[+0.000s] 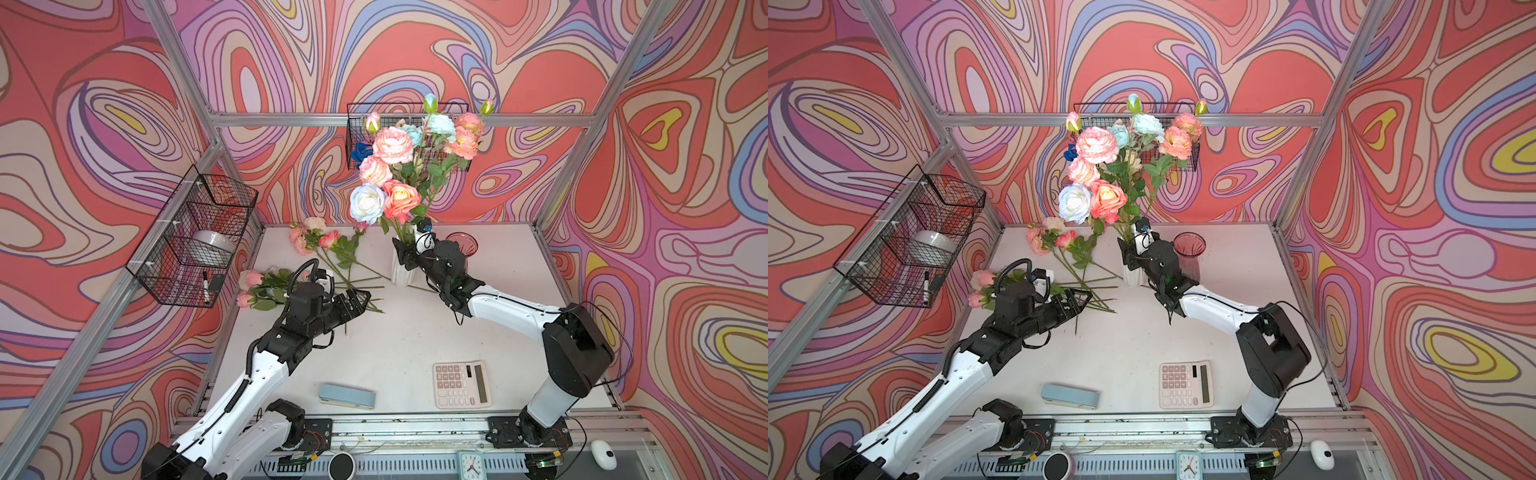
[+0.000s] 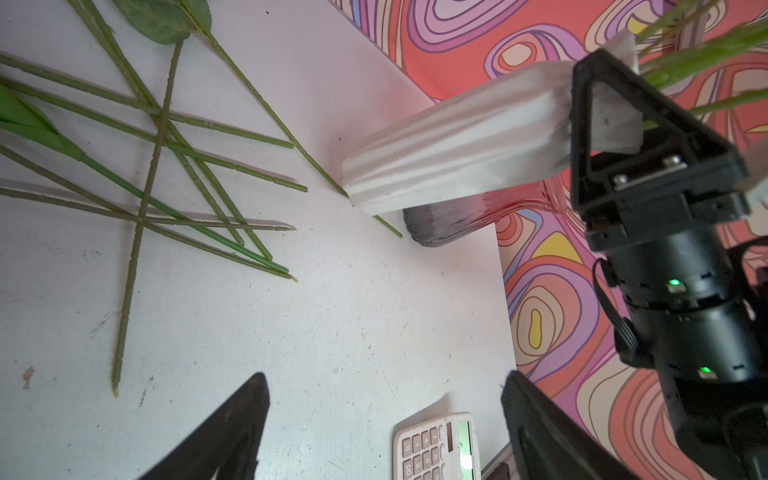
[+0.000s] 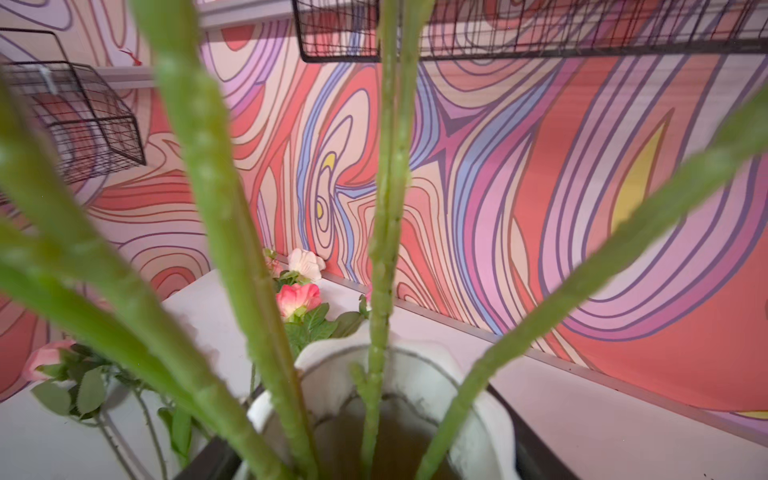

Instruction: Arrange the flowers into the vase

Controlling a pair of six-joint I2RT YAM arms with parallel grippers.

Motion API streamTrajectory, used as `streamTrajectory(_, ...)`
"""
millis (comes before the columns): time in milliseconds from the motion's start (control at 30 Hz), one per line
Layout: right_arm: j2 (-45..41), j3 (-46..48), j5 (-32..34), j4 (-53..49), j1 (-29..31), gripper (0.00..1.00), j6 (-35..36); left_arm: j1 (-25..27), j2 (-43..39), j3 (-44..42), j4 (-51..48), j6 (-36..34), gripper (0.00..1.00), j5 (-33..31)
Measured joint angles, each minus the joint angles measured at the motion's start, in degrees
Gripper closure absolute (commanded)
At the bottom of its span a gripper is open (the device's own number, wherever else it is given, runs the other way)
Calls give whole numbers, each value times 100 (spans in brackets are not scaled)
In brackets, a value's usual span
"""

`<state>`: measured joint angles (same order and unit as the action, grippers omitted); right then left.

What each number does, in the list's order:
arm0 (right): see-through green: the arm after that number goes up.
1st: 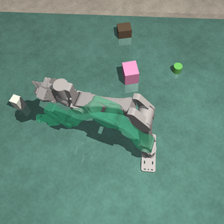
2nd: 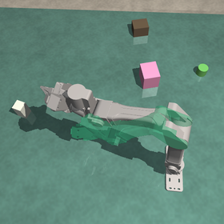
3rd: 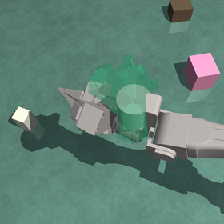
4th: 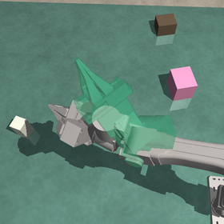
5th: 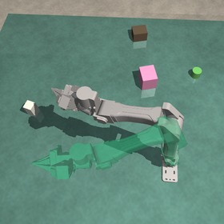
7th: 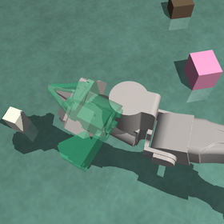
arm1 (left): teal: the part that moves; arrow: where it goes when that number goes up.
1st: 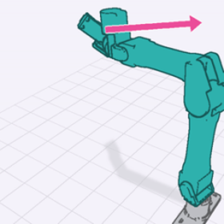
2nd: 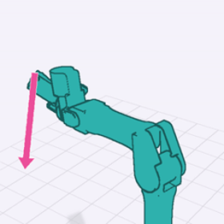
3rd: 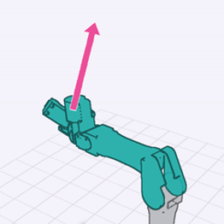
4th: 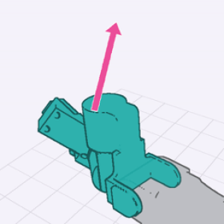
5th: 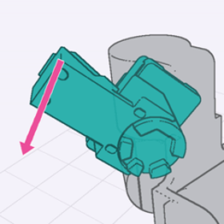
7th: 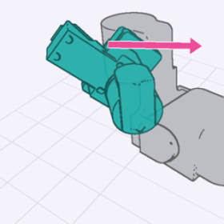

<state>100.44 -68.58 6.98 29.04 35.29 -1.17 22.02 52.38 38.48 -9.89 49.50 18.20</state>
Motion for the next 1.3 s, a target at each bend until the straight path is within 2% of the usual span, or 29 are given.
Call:
streamTrajectory(233, 1093, -848, -61, -103, -275, 100, -120, 0, -127, 0, -109, -46, 10, 92)
streamTrajectory(367, 1224, -1097, -90, -295, -267, 99, -109, -17, -129, 0, -107, -85, 10, 109)
streamTrajectory(467, 1224, -1128, -109, -376, -260, 61, -103, -28, -127, 0, -107, -98, 10, 129)
streamTrajectory(533, 1224, -1128, -111, -380, -258, 46, -105, -28, -114, -2, -105, -109, 10, 133)
streamTrajectory(567, 1224, -1130, -114, -382, -260, 41, -107, -28, -96, -2, -103, -114, 10, 133)
streamTrajectory(733, 1224, -1141, -111, -417, -260, 28, -118, -28, 7, -50, -81, -116, 10, 170)
streamTrajectory(867, 1215, -1141, -133, -407, -260, 4, -181, -31, 74, -52, -66, -125, 10, 177)
streamTrajectory(900, 1189, -1141, -144, -402, -258, 2, -205, -33, 76, -52, -63, -125, 10, 177)
streamTrajectory(1300, 461, -907, -173, -275, -258, 2, -319, -74, 109, -52, -57, -125, 10, 219)
